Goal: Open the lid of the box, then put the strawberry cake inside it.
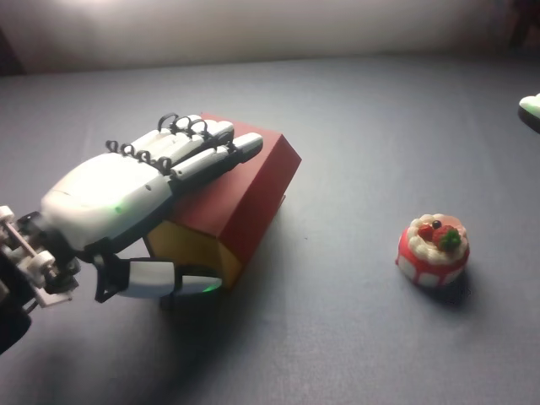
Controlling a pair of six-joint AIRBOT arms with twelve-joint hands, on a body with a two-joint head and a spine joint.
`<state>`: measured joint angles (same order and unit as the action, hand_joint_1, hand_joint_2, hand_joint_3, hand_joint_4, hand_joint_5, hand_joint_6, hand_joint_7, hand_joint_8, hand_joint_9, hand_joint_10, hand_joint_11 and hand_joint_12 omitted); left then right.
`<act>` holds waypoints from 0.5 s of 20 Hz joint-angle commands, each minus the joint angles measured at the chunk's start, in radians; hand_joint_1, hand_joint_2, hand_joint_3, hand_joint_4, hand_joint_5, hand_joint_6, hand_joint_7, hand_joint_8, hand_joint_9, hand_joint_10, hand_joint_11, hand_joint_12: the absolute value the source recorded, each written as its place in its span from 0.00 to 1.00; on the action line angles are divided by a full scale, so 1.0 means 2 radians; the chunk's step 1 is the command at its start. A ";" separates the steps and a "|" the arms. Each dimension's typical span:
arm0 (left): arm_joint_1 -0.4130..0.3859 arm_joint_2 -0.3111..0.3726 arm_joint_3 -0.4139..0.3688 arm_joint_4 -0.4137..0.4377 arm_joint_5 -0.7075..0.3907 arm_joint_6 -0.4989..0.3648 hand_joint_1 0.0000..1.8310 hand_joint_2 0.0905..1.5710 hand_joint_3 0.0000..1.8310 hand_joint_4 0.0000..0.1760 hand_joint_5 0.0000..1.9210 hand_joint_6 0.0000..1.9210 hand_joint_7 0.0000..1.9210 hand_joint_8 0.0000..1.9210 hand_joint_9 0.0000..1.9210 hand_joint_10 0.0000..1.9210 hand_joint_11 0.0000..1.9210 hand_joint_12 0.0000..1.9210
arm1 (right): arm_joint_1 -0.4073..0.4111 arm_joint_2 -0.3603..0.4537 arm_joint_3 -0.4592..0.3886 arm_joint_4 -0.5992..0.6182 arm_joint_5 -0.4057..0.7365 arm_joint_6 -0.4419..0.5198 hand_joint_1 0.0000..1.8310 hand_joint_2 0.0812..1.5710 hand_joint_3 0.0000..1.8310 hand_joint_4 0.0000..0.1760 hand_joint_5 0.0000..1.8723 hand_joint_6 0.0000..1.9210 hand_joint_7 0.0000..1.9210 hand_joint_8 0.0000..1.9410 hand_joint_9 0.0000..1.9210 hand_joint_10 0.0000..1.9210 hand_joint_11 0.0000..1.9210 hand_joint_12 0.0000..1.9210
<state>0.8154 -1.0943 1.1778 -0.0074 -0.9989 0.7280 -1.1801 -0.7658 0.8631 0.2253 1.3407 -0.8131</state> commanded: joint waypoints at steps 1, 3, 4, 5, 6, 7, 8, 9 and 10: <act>-0.005 -0.006 0.004 -0.004 -0.045 -0.005 0.48 0.61 0.00 1.00 0.00 0.00 0.00 0.00 0.00 0.00 0.00 0.00 | 0.006 -0.002 0.003 0.007 0.059 0.001 0.27 0.84 0.00 0.00 0.00 0.00 0.00 0.00 0.00 0.00 0.00 0.00; -0.008 -0.015 0.010 -0.008 -0.037 -0.006 0.48 0.62 0.00 1.00 0.00 0.00 0.00 0.00 0.00 0.00 0.00 0.00 | 0.006 -0.003 0.004 0.007 0.058 0.001 0.28 0.84 0.00 0.00 0.00 0.00 0.00 0.00 0.00 0.00 0.00 0.00; -0.009 -0.020 0.014 -0.012 -0.035 -0.006 0.48 0.63 0.00 1.00 0.00 0.00 0.00 0.00 0.00 0.00 0.00 0.00 | 0.006 -0.004 0.004 0.008 0.057 0.001 0.28 0.84 0.00 0.00 0.00 0.00 0.00 0.00 0.00 0.00 0.00 0.00; -0.011 -0.026 0.018 -0.017 -0.033 -0.006 0.49 0.63 0.00 1.00 0.00 0.00 0.00 0.00 0.00 0.00 0.00 0.00 | 0.005 -0.005 0.004 0.008 0.055 0.001 0.28 0.84 0.00 0.00 0.00 0.00 0.00 0.00 0.00 0.00 0.00 0.00; -0.013 -0.029 0.021 -0.019 -0.030 -0.006 0.52 0.62 0.00 1.00 0.00 0.00 0.00 0.00 0.00 0.00 0.00 0.00 | 0.005 -0.005 0.005 0.009 0.055 0.001 0.29 0.84 0.00 0.00 0.00 0.00 0.00 0.00 0.00 0.00 0.00 0.00; -0.014 -0.032 0.023 -0.021 -0.027 -0.006 0.51 0.63 0.00 1.00 0.00 0.00 0.00 0.00 0.00 0.00 0.00 0.00 | 0.005 -0.005 0.005 0.009 0.054 0.002 0.29 0.84 0.00 0.00 0.00 0.00 0.00 0.00 0.00 0.00 0.00 0.00; -0.016 -0.035 0.026 -0.023 -0.026 -0.006 0.52 0.64 0.00 1.00 0.00 0.00 0.00 0.00 0.00 0.00 0.00 0.00 | 0.005 -0.006 0.005 0.009 0.054 0.002 0.28 0.84 0.00 0.00 0.00 0.00 0.00 0.00 0.00 0.00 0.00 0.00; -0.017 -0.037 0.027 -0.025 -0.025 -0.006 0.50 0.65 0.00 1.00 0.00 0.00 0.00 0.00 0.00 0.00 0.00 0.00 | 0.005 -0.007 0.006 0.009 0.054 0.003 0.28 0.85 0.00 0.00 0.00 0.00 0.00 0.00 0.00 0.00 0.00 0.00; -0.018 -0.038 0.028 -0.026 -0.026 -0.006 0.48 0.67 0.01 1.00 0.00 0.00 0.00 0.00 0.00 0.00 0.00 0.00 | 0.005 -0.007 0.006 0.010 0.054 0.003 0.28 0.84 0.00 0.00 0.00 0.00 0.00 0.00 0.00 0.00 0.00 0.00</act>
<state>0.7872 -1.1698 1.2335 -0.0605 -0.9665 0.7258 -1.1801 -0.7792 0.8715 0.2394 1.3247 -0.8120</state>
